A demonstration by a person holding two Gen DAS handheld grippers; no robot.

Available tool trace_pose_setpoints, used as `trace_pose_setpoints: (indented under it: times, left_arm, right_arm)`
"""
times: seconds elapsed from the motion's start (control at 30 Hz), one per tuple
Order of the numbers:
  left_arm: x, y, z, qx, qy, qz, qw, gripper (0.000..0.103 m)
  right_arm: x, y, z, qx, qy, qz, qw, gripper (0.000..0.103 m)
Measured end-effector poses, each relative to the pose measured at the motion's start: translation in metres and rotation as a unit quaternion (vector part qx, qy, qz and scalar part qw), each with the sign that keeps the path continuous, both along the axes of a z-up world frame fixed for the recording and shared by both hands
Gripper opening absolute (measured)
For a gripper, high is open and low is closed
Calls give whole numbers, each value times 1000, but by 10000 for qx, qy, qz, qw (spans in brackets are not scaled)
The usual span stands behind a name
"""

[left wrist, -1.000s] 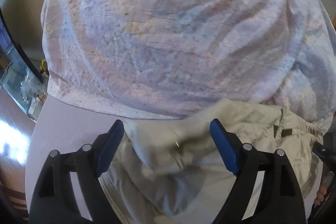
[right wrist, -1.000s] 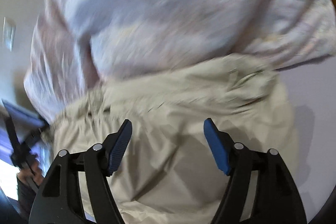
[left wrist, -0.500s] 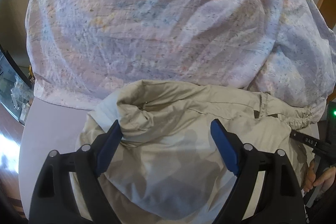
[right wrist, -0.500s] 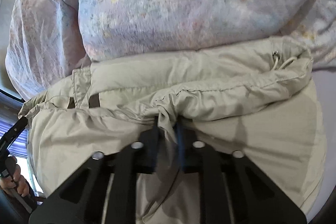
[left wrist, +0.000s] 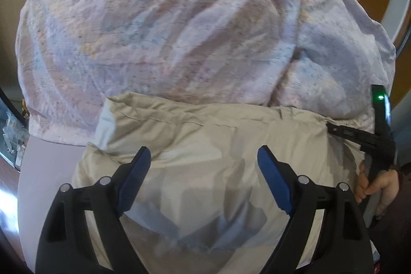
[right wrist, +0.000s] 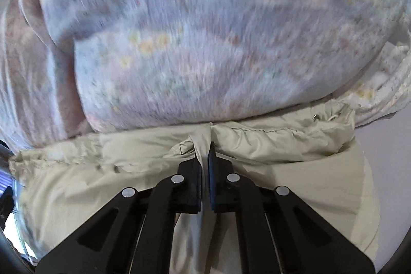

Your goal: Fold large clothes

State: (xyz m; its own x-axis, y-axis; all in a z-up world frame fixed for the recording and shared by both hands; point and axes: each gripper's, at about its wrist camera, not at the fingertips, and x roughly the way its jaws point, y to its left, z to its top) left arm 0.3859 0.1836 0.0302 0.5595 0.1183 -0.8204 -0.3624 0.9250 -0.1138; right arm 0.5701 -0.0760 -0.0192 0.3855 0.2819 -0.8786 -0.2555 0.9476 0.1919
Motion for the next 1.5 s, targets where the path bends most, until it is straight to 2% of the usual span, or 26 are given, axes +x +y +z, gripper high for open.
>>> trace_pose_setpoints:
  times: [0.1,0.2,0.23,0.27,0.33,0.57,0.7,0.77,0.97,1.33,1.4,1.5]
  left_arm:
    - [0,-7,-5,-30,57,-92,9999,85]
    - [-5,-9,-13,-22,137,-125,9998,85]
    - [-6,-8,-15,-36,160,-122,9998,85]
    - [-7,-8,-18,-50,185,-110,9998,85]
    - [-8,-7,-22,-60,230,-88,9997,85]
    - [-21,-4,-29,14,314,42,9995,85]
    - [-22,-5,-37,199,439,55,9988,85]
    - [-20,-3,-44,218,511,110,9984,88]
    - [-13,9,-64,263,560,332,9975,93]
    - [6,32,-88,376,650,656,9950,97]
    - [11,35,-94,431,637,689,9947,98]
    - [15,39,-102,499,615,710,9943,101]
  right_arm:
    - [-1,5,2,23,25,71,10000,6]
    - [-9,-23,15,172,-4,129,9998,21]
    - [-13,-29,20,212,-65,137,9997,33]
    - [-18,-37,25,266,-152,146,9994,49]
    - [-29,-50,34,358,-326,186,9987,59]
    - [-69,-84,34,394,-395,338,9979,59]
    - [-66,-89,13,137,-208,416,9988,59]
    - [-68,-86,3,-36,-122,406,9991,59]
    - [-59,-67,-13,-369,-228,427,9981,62]
    - [-37,-20,-47,-444,-542,325,9970,68]
    - [-42,-15,-61,-467,-687,311,9961,70]
    - [-44,-12,-66,-457,-803,284,9953,72]
